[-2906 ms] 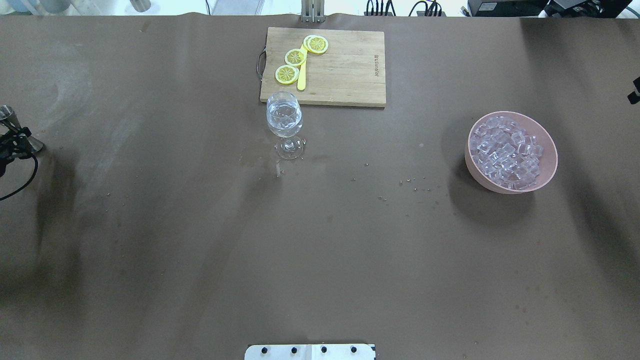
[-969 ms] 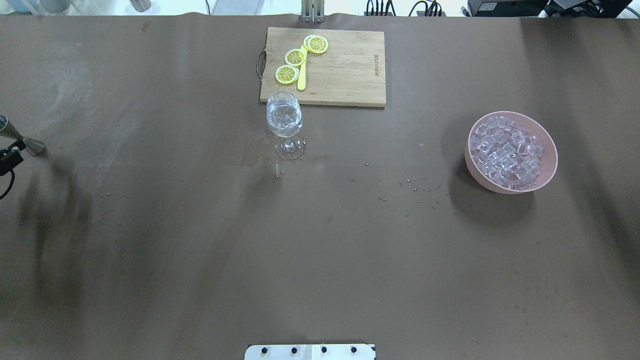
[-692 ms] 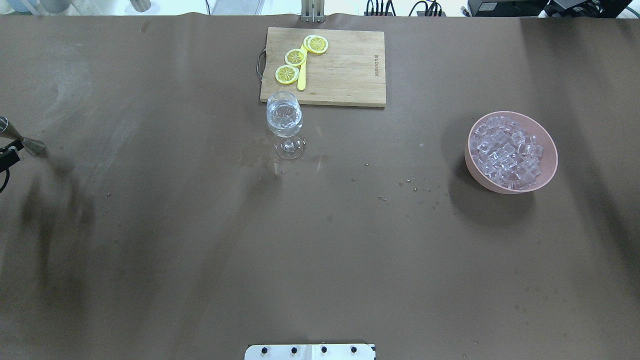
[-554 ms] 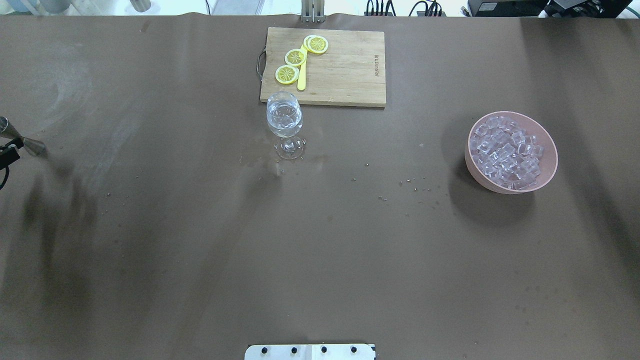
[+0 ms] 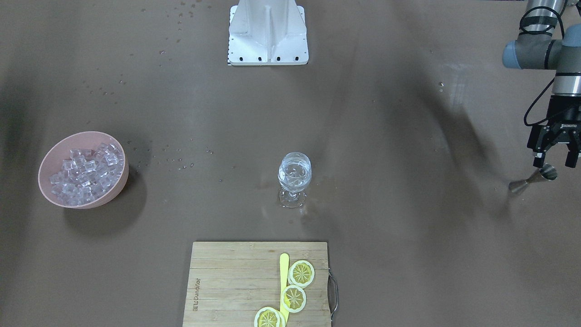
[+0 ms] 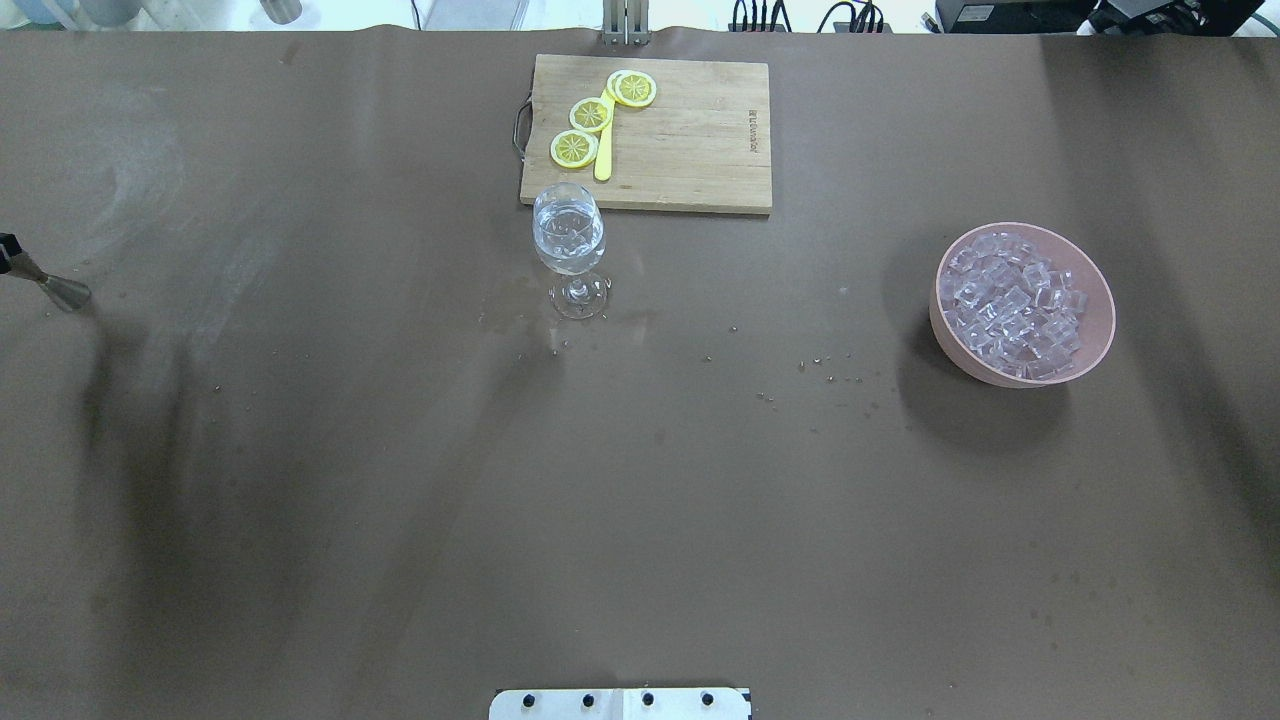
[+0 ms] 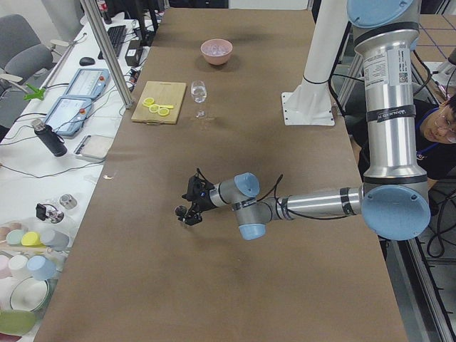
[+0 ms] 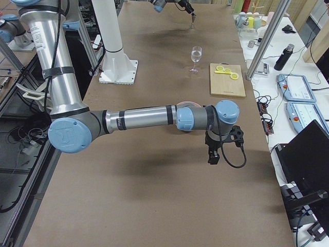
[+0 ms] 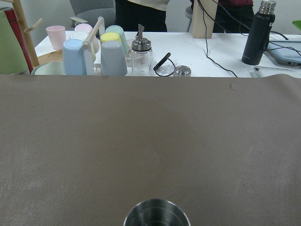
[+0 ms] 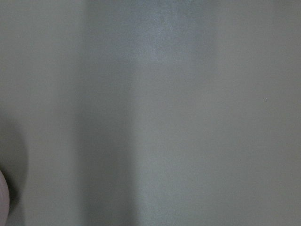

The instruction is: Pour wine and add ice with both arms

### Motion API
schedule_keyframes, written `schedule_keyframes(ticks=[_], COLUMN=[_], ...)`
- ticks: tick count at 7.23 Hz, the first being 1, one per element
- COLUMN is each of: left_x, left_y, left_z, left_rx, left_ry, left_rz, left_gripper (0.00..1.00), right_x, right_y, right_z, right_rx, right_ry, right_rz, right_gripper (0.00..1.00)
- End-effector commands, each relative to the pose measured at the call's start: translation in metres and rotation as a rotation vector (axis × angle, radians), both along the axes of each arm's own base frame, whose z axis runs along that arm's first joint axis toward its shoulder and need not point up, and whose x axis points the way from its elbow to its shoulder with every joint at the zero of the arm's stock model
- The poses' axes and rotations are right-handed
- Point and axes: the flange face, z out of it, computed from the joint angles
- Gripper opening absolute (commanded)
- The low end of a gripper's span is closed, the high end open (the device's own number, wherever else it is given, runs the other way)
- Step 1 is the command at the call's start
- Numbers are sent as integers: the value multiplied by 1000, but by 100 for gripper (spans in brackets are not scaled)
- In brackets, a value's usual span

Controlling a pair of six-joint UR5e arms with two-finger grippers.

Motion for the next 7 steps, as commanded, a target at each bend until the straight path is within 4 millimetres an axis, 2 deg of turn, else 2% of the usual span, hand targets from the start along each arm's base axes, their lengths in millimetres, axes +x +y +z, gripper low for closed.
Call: schedule_keyframes(ticks=[1, 3, 4, 5, 6, 7], left_x=[-24, -60, -91, -125, -164, -179], left_y=[-26, -59, -82, -90, -105, -103], left_z=[-18, -22, -35, -43, -56, -63], left_rx=[-92, -205, -238, -301, -362, -403], left_ry=[-9, -79, -124, -181, -267, -316], left_rz=[98, 201, 252, 298, 358, 436], left_gripper=[95, 95, 95, 95, 95, 96], right_x=[4, 8, 7, 6, 6, 7], right_y=[-1, -1, -1, -2, -10, -18], right_z=[-4, -12, -12, -14, -25, -37], right_rx=[10, 23, 23, 26, 22, 9], right_ry=[6, 1, 1, 0, 2, 6], right_rz=[6, 14, 12, 11, 13, 15], right_gripper=[100, 100, 100, 100, 100, 100])
